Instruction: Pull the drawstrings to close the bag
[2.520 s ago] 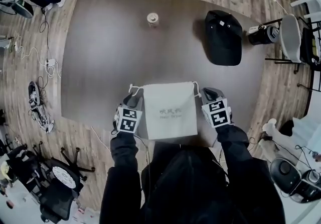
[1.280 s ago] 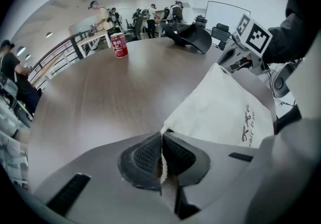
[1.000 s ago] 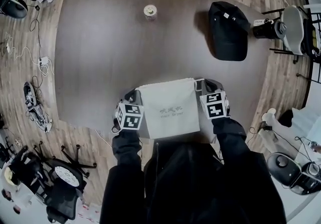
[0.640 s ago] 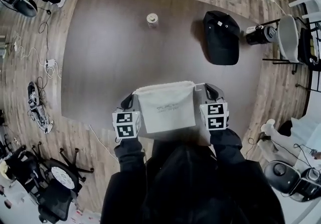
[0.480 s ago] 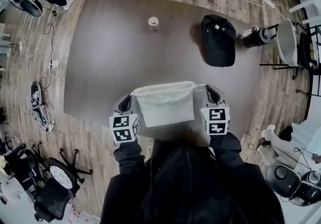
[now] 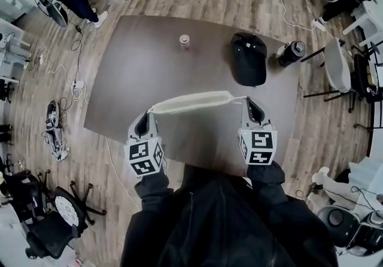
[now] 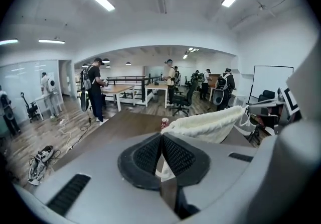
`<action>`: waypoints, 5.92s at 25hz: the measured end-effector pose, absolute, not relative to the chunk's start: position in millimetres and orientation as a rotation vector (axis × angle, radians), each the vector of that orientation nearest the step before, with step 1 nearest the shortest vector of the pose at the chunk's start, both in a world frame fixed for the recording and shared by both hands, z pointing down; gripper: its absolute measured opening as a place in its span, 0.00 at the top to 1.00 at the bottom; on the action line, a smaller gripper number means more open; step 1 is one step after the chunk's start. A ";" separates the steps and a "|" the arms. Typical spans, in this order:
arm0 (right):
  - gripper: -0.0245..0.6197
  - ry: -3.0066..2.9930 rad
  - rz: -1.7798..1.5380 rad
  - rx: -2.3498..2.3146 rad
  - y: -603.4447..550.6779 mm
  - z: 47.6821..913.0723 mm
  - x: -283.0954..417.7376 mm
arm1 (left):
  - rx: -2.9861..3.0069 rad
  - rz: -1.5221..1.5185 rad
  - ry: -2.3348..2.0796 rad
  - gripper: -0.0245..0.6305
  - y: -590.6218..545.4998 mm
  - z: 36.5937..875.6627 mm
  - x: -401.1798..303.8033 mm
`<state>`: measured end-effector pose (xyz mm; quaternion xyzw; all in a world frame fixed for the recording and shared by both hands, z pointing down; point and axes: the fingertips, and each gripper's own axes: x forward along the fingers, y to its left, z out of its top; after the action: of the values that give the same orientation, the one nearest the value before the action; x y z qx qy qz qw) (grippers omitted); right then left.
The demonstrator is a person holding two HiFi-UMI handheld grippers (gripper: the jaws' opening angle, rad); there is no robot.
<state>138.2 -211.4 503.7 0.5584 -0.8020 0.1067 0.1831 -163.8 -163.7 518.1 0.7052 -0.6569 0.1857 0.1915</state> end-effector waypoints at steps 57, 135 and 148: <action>0.92 -1.985 0.241 2.003 -162.2 443.6 195.2 | 1.629 0.125 -2.258 0.91 -93.7 423.4 -348.9; 0.60 -2.214 0.652 1.048 -113.6 620.2 33.7 | 1.783 0.566 -1.481 0.70 -69.4 655.4 -212.9; 0.83 -2.539 0.235 1.267 -148.9 444.7 -15.2 | 2.171 0.300 -1.573 0.76 -137.0 488.2 -154.1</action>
<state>-15.2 -148.9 444.7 0.4402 -0.8821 0.0817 0.1468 -154.1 -137.0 488.2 0.7851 -0.5687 0.1084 0.2200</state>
